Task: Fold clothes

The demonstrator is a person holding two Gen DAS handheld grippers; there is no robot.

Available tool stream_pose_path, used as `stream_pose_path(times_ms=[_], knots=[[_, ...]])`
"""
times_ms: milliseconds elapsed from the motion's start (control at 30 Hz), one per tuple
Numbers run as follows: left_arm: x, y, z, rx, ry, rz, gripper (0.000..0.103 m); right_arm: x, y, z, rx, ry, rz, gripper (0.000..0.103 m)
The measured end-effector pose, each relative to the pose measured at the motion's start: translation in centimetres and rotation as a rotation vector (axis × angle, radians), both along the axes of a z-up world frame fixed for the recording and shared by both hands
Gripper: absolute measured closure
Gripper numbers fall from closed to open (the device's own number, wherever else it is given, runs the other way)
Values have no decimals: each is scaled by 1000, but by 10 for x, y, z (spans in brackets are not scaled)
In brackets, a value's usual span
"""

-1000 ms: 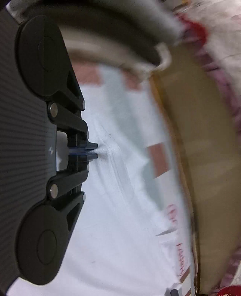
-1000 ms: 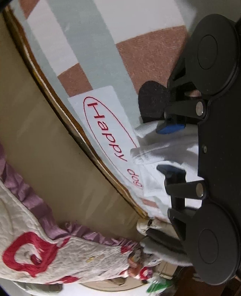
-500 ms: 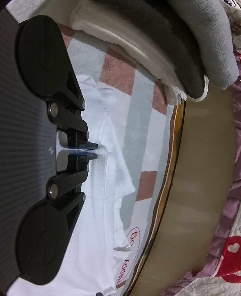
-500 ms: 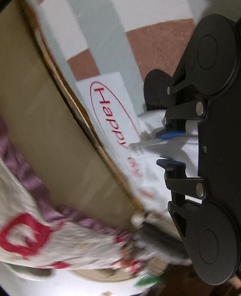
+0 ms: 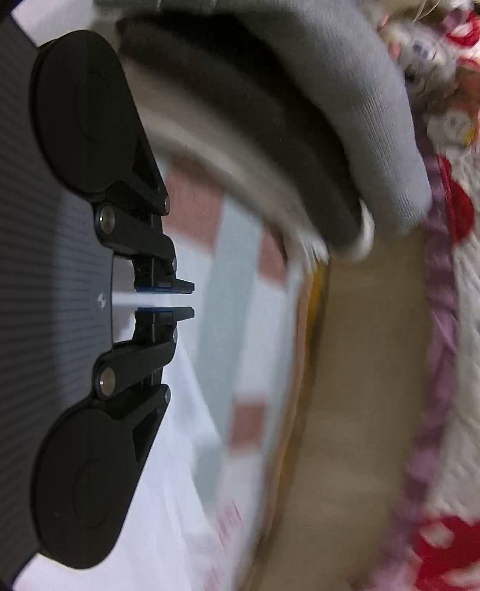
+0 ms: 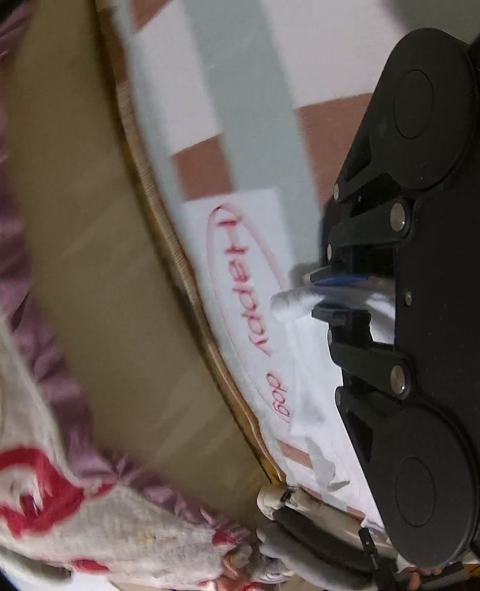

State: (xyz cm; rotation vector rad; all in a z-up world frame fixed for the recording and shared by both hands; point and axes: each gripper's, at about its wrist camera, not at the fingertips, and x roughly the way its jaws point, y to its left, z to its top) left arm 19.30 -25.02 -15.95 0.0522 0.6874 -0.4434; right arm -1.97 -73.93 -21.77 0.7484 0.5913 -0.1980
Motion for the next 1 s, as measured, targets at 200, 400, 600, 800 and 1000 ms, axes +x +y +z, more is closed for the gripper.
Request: stream_pose_path(times_ms=[200, 400, 600, 800, 1000], knots=[[-43, -103, 12, -6, 77, -420, 52, -41, -21, 13, 315, -15, -84, 64], [-66, -217, -11, 69, 126, -634, 51, -35, 3, 21, 169, 77, 41, 74], [-66, -268, -26, 18, 238, -670, 46, -24, 10, 12, 57, 135, 91, 71], [-87, -279, -31, 105, 77, -746, 103, -15, 14, 9, 1, 153, 130, 69], [-82, -265, -14, 63, -1, -642, 103, -6, 18, 7, -50, 170, 166, 85]])
